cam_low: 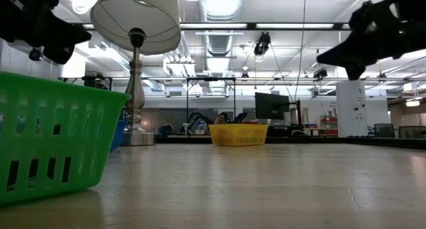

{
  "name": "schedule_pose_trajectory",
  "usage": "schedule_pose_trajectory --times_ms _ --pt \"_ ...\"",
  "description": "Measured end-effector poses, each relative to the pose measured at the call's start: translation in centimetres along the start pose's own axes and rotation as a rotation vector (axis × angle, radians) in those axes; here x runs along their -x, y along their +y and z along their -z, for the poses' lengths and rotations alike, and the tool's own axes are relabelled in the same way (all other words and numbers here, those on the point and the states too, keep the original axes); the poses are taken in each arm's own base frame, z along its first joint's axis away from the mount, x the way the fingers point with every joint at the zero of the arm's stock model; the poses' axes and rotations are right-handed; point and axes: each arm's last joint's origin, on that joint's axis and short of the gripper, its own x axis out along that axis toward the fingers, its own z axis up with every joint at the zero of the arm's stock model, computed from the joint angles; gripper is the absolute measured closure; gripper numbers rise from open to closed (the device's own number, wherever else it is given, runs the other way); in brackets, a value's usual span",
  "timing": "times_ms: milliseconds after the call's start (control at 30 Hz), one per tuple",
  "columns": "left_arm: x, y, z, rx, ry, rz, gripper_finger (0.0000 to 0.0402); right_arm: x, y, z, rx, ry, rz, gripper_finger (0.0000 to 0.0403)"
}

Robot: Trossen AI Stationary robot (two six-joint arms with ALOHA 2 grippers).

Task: Pick and place Stapler, Stapler remover, tape
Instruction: Return to Home Position

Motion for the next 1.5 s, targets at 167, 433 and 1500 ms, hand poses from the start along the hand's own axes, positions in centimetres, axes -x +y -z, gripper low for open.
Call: schedule_pose_trajectory --times_ms 167,433,1500 --pt "0.0 0.1 0.1 -0.016 -0.005 -0.033 0.0383 1.4 -0.3 0.9 0.004 -0.059 -0.014 0.0394" --pt "-0.1 0.1 0.3 -0.048 0.014 -0.04 0.0383 1.9 -0.8 2.7 0.012 -0.137 -0.027 0.0394" --pt "-0.3 0.1 0.6 -0.039 0.051 -0.042 0.0378 2.0 -0.8 2.6 0.046 -0.148 -0.027 0.0394"
